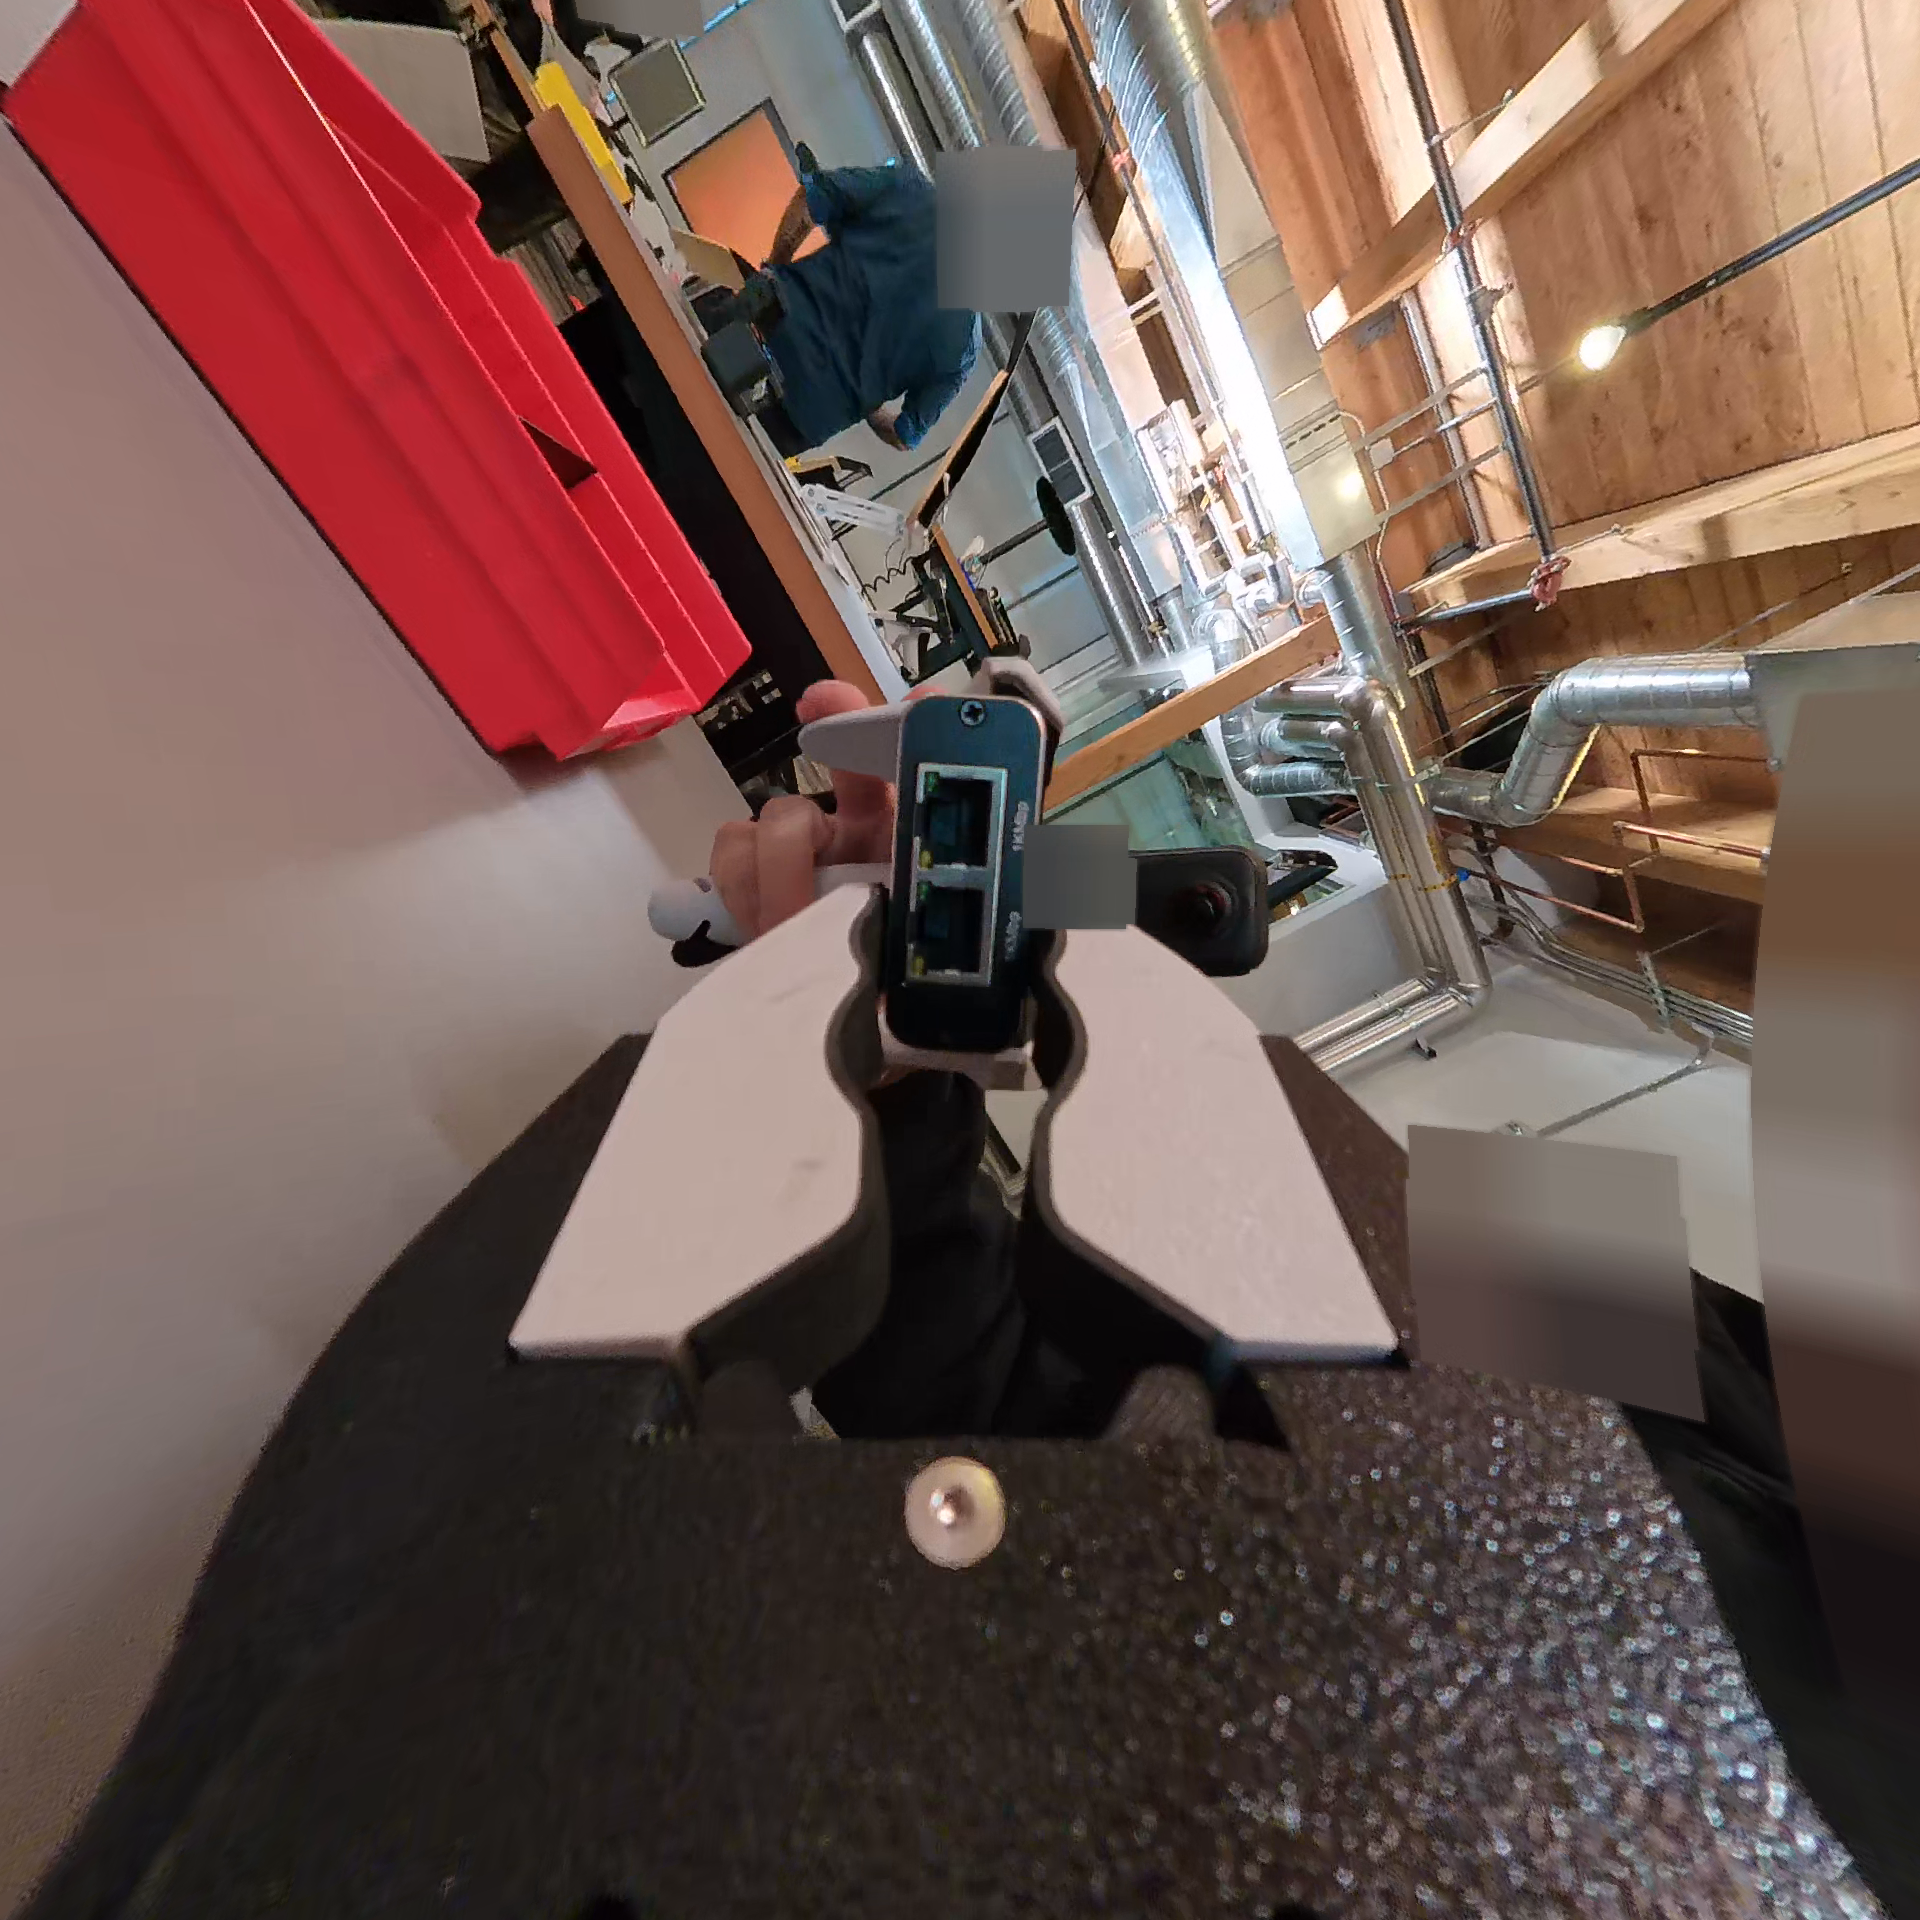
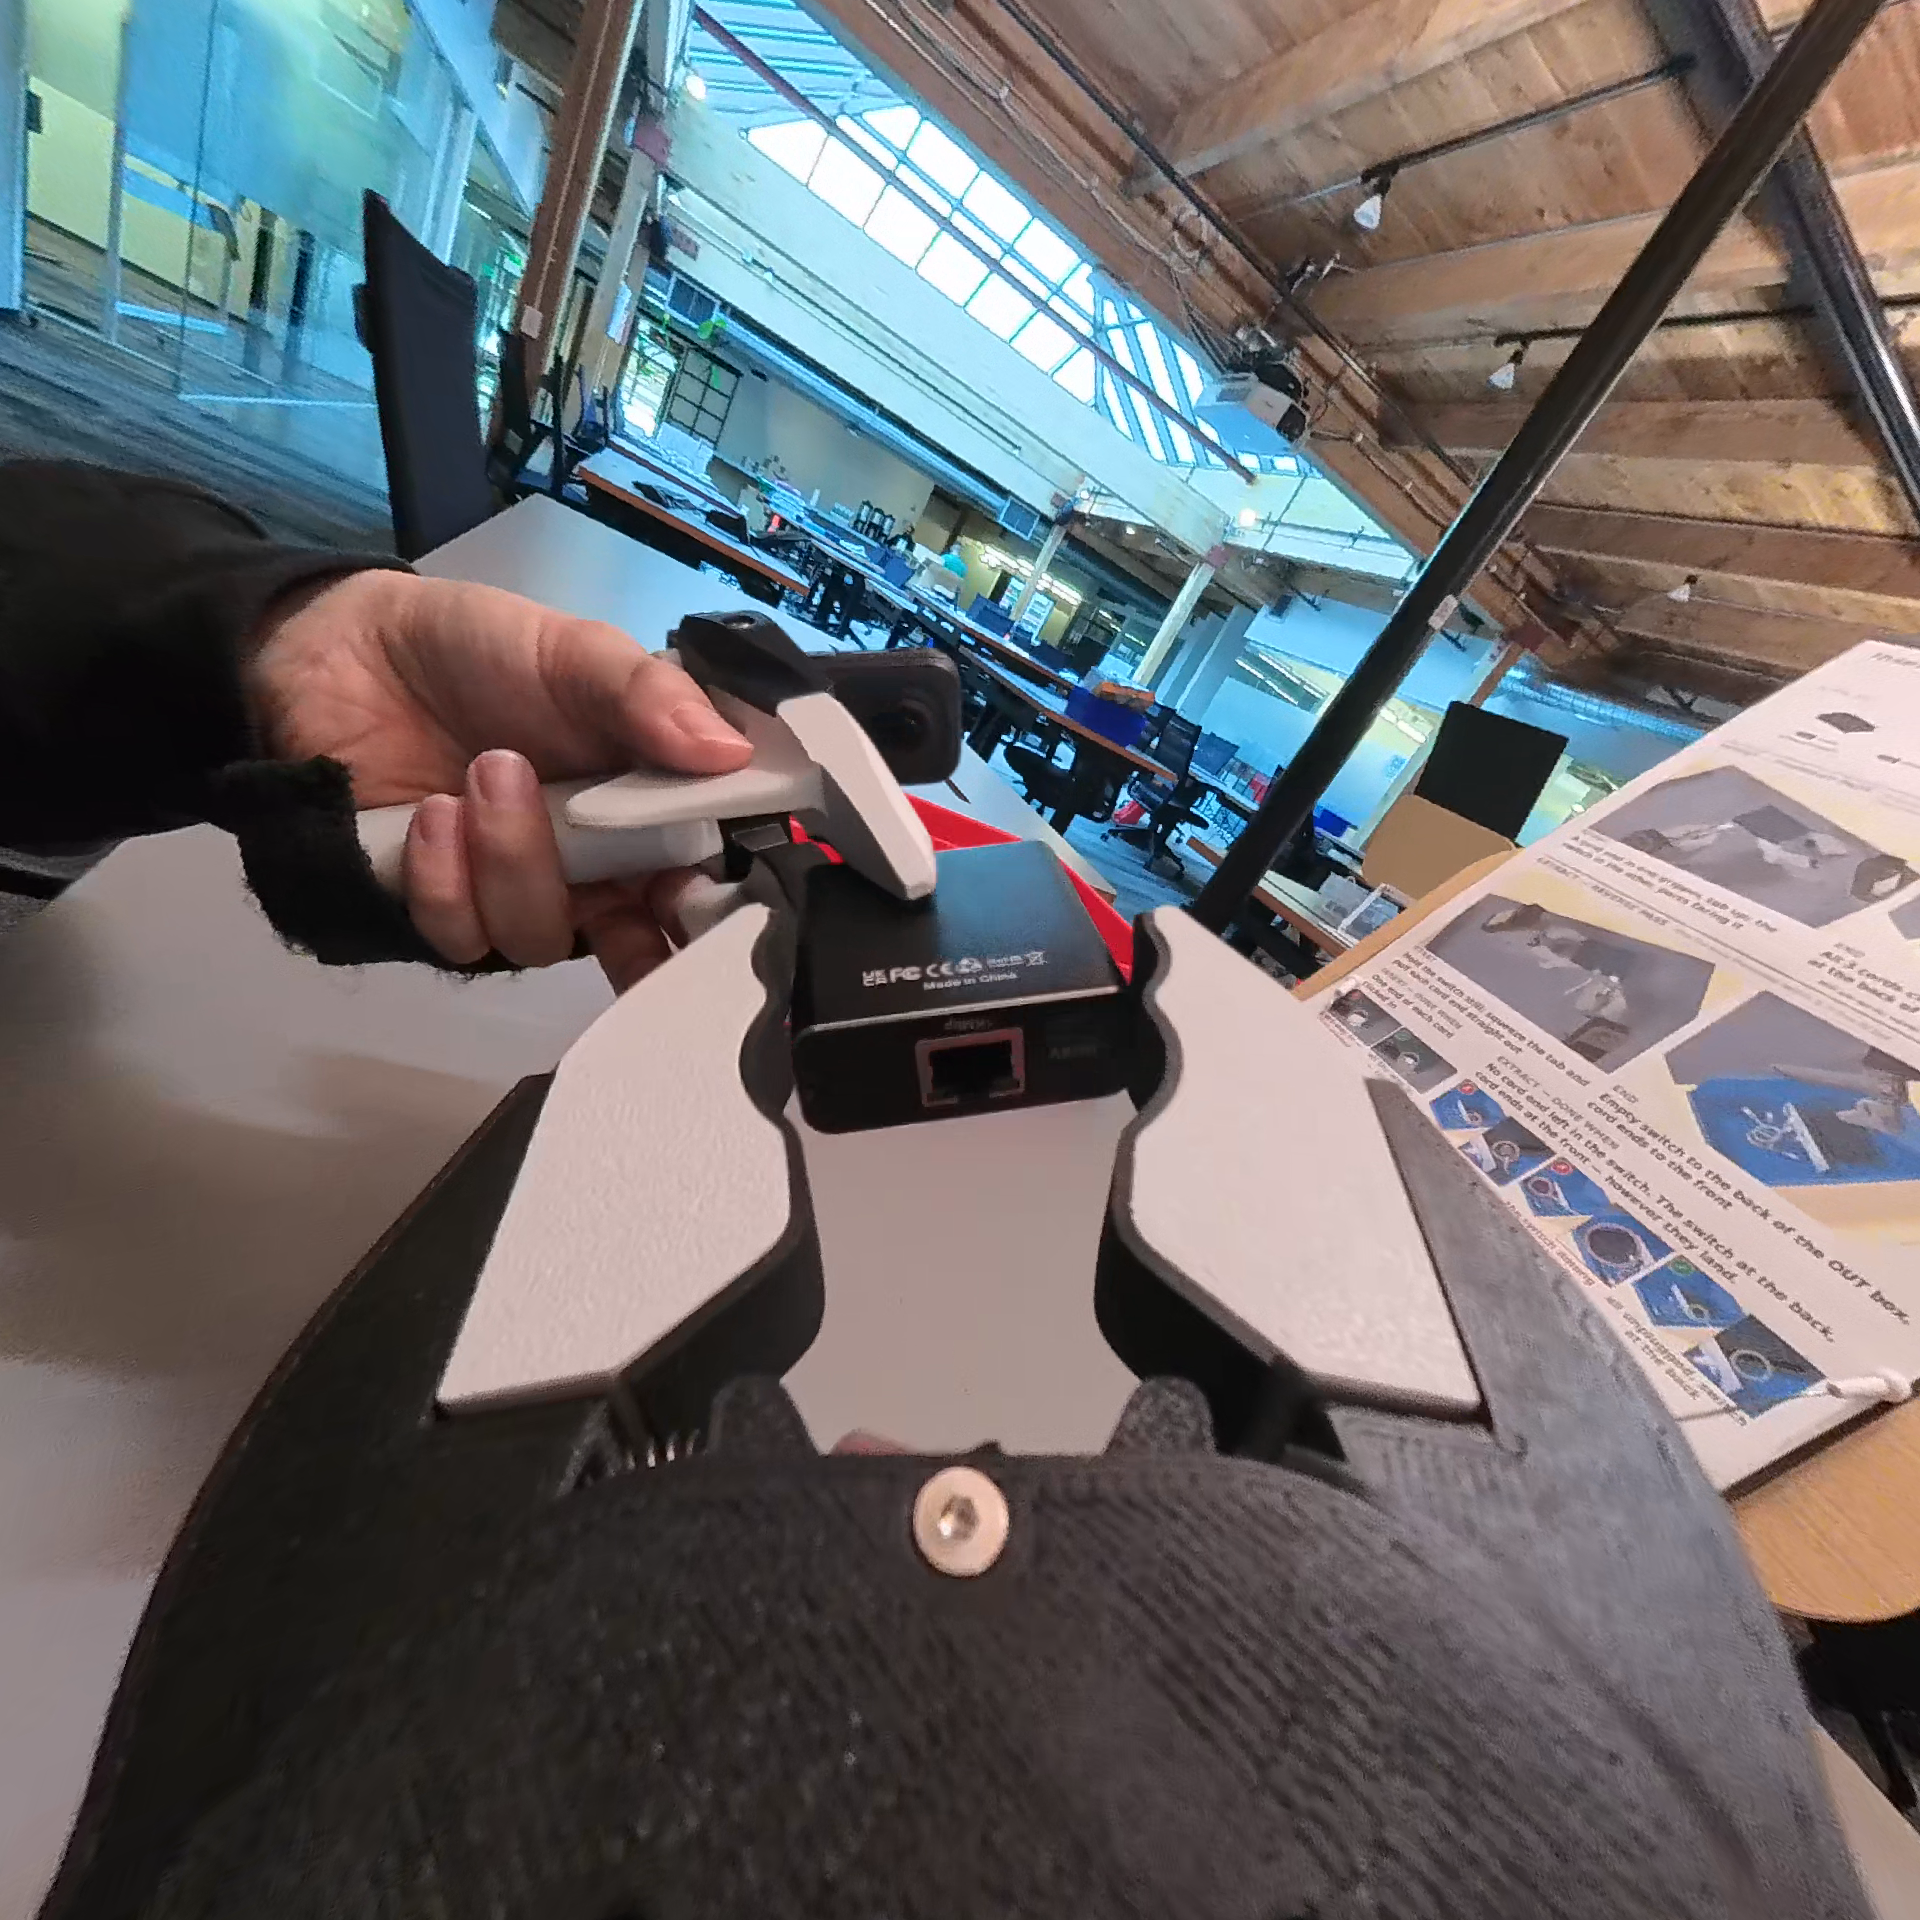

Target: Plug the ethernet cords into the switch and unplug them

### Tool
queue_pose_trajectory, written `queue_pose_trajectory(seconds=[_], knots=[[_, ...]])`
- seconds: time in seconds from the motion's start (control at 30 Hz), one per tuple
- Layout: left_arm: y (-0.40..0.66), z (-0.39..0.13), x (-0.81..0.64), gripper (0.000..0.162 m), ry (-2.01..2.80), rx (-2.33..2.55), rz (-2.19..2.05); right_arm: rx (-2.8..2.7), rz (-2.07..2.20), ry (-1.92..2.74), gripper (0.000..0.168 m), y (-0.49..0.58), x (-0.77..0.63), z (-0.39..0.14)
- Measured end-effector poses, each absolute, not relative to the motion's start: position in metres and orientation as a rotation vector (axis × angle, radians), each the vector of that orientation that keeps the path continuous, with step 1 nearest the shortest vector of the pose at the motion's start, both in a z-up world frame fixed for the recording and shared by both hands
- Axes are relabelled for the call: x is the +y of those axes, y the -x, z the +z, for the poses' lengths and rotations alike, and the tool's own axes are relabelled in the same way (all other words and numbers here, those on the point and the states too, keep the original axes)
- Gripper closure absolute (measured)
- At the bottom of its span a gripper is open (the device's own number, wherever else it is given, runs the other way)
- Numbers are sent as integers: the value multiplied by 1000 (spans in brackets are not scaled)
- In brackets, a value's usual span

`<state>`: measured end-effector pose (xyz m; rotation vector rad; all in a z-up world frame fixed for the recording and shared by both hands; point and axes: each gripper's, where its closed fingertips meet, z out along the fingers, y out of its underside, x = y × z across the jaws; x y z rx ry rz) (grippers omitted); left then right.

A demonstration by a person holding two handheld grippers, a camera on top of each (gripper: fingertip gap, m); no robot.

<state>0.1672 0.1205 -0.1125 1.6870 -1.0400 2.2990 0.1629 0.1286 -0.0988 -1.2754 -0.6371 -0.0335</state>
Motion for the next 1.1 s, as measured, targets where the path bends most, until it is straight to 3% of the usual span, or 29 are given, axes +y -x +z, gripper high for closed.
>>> queue_pose_trajectory(seconds=[1.1], knots=[[-165,-108,124,138,-1712,-995,2322,-646,9,1290,105,-161,128,-104]])
